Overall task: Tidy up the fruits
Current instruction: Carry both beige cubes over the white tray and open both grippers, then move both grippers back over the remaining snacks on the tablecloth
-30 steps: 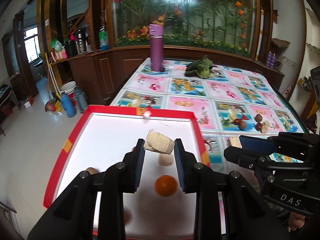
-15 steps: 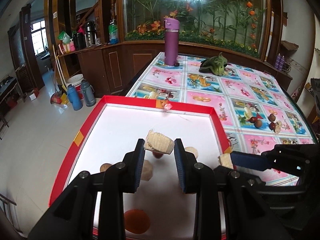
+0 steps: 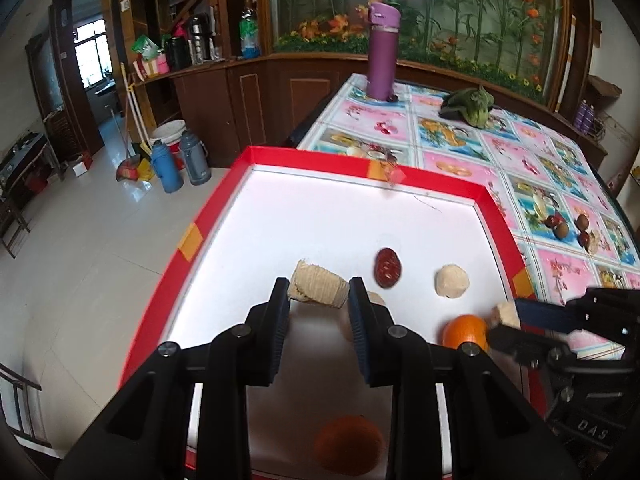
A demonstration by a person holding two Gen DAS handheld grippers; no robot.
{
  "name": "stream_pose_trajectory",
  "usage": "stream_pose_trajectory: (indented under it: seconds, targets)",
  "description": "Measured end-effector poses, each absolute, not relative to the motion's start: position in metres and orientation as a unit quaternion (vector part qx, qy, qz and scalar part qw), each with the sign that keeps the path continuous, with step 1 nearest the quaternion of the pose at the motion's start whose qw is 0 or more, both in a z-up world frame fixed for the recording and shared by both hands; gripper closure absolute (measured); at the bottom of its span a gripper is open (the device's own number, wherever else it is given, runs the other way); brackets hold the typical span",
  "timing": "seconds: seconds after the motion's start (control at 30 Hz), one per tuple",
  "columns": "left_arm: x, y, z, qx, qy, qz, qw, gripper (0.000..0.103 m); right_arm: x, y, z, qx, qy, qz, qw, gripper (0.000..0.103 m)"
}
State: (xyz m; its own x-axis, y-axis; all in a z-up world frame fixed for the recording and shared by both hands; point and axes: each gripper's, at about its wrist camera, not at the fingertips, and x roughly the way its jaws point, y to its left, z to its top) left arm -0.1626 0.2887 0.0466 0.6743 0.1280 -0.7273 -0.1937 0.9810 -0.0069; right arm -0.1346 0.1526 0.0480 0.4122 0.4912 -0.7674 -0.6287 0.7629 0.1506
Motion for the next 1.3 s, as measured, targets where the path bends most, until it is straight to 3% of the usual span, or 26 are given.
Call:
stream_pose_trajectory:
  seconds: [0.63, 0.7, 0.83, 1.1, 1.3]
  targets:
    - [-0.137, 0.257, 0.047, 0.003, 0.409, 0.070, 0.910, 0.071, -0.097, 0.142, 0.040, -0.011, 0.464, 0.336, 0.819, 0.073]
    - [-0.136, 0.258, 0.045, 0.000, 0.415, 0.070, 0.907, 0.068, -0.098, 0.139, 0.041, 0.000, 0.468, 0.347, 0.813, 0.070]
    - [-0.137, 0.254, 0.049, -0.003, 0.410, 0.078, 0.909, 0.042, -0.100, 0.129, 0.046, 0.011, 0.455, 0.354, 0.817, 0.064]
    - [-0.138, 0.232, 0.065, 0.013, 0.396, 0.067, 0.916, 0.040, -0.097, 0.086, 0.059, 0.040, 0.429, 0.341, 0.836, 0.064]
    - [-0.132, 0.195, 0.075, 0.034, 0.389, 0.038, 0.920, 0.033, -0.087, 0.028, 0.058, 0.064, 0.424, 0.304, 0.851, 0.064]
